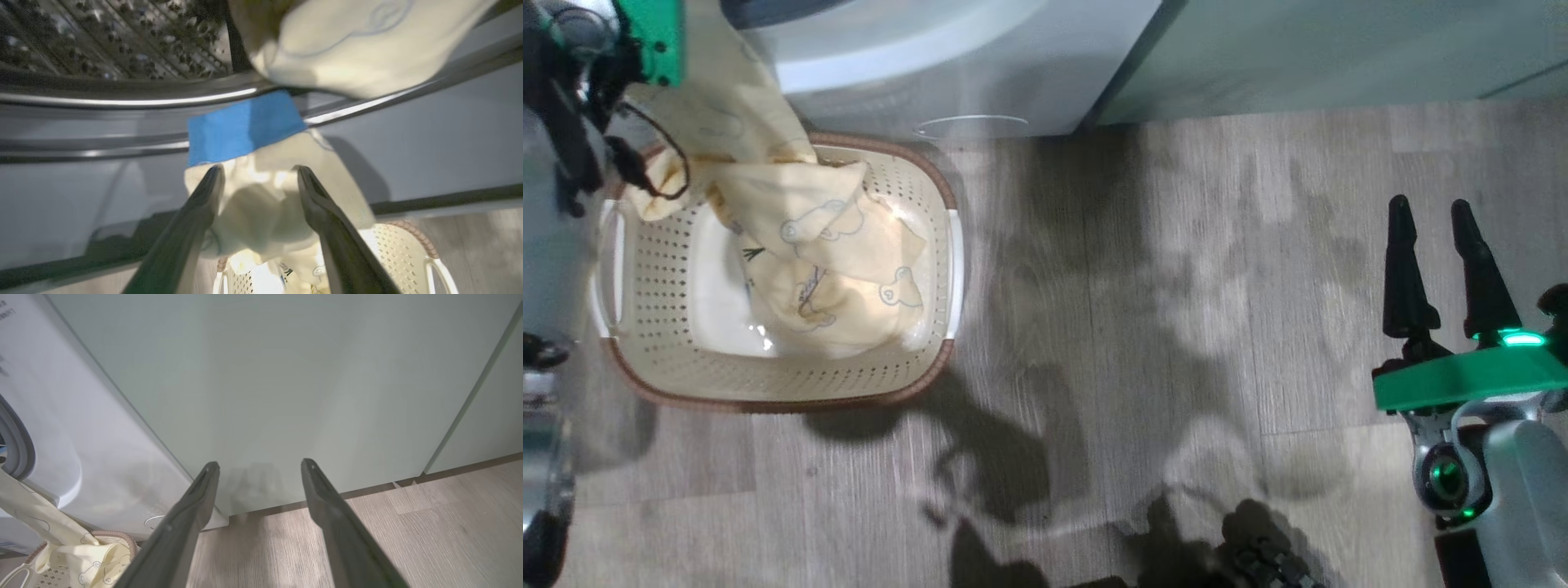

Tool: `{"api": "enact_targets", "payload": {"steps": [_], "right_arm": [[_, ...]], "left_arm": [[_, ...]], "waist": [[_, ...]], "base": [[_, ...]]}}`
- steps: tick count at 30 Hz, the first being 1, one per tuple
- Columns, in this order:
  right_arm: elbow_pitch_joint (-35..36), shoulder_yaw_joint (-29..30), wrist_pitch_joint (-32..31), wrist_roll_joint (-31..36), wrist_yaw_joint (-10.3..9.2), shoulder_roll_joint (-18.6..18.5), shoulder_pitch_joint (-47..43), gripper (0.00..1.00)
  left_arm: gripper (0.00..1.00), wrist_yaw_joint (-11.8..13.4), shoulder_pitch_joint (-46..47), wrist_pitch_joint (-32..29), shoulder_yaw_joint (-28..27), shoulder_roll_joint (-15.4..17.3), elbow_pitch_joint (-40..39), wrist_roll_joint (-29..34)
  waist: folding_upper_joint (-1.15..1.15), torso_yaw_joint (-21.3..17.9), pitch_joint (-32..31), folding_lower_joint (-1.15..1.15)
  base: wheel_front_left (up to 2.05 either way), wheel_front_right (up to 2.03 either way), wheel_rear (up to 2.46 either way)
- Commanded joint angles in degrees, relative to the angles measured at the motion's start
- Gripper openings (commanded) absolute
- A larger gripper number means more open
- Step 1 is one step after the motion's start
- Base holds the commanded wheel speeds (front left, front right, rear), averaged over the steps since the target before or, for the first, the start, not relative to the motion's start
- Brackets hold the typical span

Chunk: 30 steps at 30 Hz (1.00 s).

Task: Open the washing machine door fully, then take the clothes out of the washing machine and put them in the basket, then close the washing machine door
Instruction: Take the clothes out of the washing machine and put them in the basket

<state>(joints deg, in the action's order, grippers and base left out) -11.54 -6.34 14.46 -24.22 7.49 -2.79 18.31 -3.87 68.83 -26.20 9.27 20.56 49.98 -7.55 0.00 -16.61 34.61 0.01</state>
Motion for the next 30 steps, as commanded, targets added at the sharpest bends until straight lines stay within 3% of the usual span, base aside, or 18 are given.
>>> {"api": "enact_targets", "payload": {"steps": [1, 8, 9, 10, 12, 13, 30], "right_arm": [[1.79, -1.28, 0.54, -0.65, 0.0, -0.1, 0.6, 1.0], [1.9, -1.34, 0.54, -0.82, 0.0, -0.1, 0.65, 1.0], [1.9, -1.31, 0.54, -0.81, 0.0, -0.1, 0.63, 1.0], [1.89, -1.26, 0.54, -0.79, 0.0, -0.09, 0.63, 1.0], [1.84, -1.18, 0.54, -0.74, 0.0, -0.09, 0.65, 1.0], [1.8, -1.15, 0.54, -0.7, 0.0, -0.09, 0.66, 1.0], [1.18, -0.47, 0.54, 0.21, 0.0, -0.09, -0.43, 1.0]], "left_arm": [[1.0, 0.6, 2.63, 0.58, -0.97, 3.77, -0.77, 0.64], [1.0, 1.4, 3.99, 2.14, -0.25, 5.05, 3.8, 1.21], [0.91, 1.32, 4.07, 2.35, -0.18, 5.01, 4.32, 1.1], [0.68, 1.19, 4.16, 2.59, -0.09, 4.95, 4.8, 0.99], [0.04, 0.59, 4.33, 3.04, 0.26, 4.82, 5.66, 0.79], [0.0, 0.28, 4.41, 3.34, 0.38, 4.7, 6.04, 0.6], [0.0, -3.4, 3.39, 7.91, 2.74, 2.37, 9.15, -4.7]], "waist": [[0.0, -0.62, 0.71, -0.01], [0.0, -1.08, 1.57, -0.01], [0.0, -1.07, 1.6, -0.01], [0.0, -1.04, 1.64, -0.01], [0.0, -0.96, 1.64, -0.01], [0.0, -0.91, 1.62, -0.01], [0.0, 0.45, -1.15, -0.01]], "base": [[0.0, 0.0, 0.0], [0.0, 0.0, 0.0], [0.0, 0.0, 0.0], [0.0, 0.0, 0.0], [0.0, 0.0, 0.0], [0.0, 0.0, 0.0], [0.0, 0.0, 0.0]]}}
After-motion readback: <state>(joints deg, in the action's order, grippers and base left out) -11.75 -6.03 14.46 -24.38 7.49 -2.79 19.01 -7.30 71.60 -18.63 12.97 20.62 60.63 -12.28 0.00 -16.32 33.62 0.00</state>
